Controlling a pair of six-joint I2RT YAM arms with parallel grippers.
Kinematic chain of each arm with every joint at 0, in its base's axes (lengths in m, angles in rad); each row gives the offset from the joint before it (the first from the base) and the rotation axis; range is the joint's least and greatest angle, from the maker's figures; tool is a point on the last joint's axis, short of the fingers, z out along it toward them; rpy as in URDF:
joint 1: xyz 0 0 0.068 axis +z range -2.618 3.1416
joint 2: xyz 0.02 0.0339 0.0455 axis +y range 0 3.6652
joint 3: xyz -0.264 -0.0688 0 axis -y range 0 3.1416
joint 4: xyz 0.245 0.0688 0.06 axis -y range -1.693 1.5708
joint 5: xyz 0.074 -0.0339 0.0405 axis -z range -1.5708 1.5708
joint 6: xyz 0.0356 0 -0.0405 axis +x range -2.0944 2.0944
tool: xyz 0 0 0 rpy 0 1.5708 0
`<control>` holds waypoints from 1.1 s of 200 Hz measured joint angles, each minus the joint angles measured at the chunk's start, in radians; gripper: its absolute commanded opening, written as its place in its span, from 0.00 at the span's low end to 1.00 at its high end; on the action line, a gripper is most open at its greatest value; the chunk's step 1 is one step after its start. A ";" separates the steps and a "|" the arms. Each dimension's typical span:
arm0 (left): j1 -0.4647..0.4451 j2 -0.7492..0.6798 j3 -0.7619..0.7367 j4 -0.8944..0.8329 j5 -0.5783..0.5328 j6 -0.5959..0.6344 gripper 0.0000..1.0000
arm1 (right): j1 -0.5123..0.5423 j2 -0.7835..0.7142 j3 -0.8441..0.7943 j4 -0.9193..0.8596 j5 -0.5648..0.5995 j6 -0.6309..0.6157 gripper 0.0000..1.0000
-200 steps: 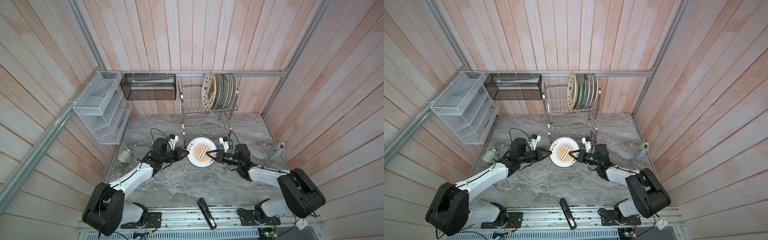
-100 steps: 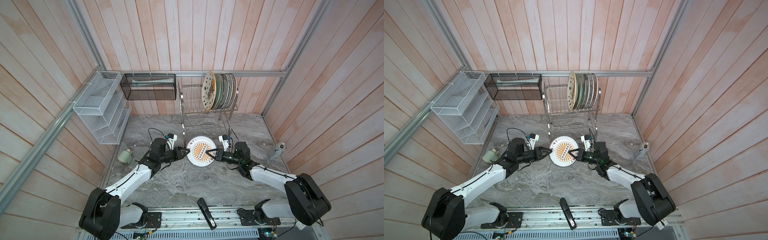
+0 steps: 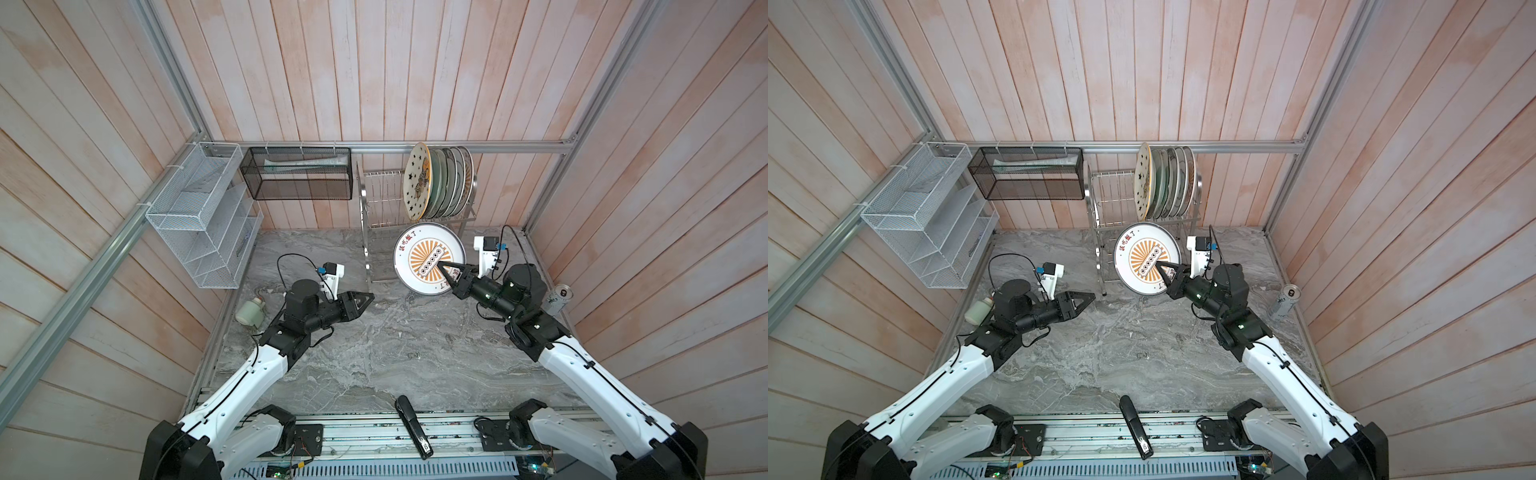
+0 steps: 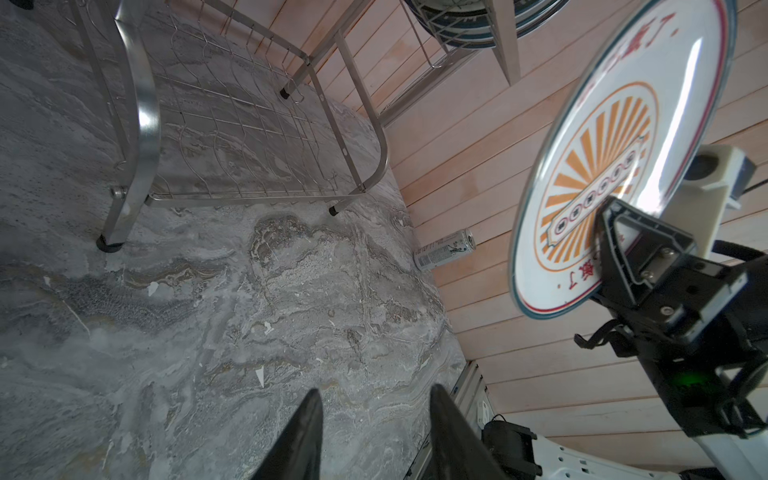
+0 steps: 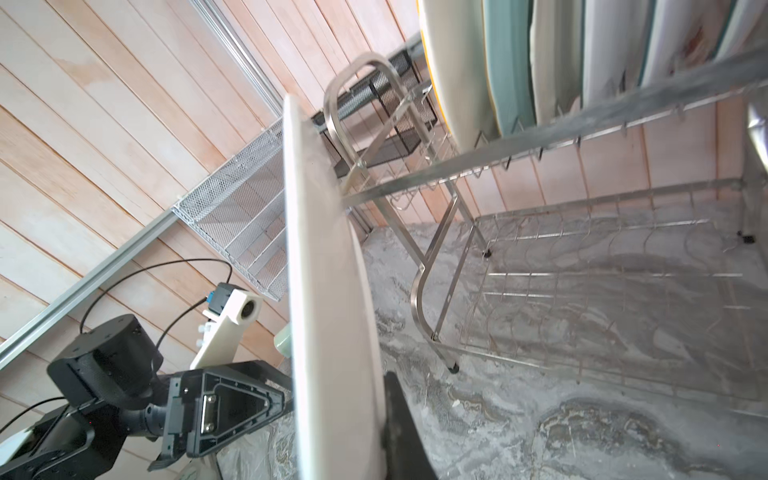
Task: Load the plates into the dish rack
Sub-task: 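Lift the sunburst plate upright with the right gripper while the left gripper releases, then carry the upright sunburst plate with the right gripper toward the dish rack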
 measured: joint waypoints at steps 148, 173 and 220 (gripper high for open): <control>0.000 -0.095 -0.029 -0.036 0.022 0.000 0.45 | 0.286 0.460 0.657 -0.035 0.840 -0.314 0.00; 0.000 -0.087 -0.029 -0.024 0.044 -0.005 0.45 | 0.288 0.609 0.832 -0.064 0.930 -0.389 0.00; 0.000 -0.062 -0.049 0.042 0.101 -0.042 0.45 | 0.288 0.858 1.139 -0.171 1.008 -0.477 0.00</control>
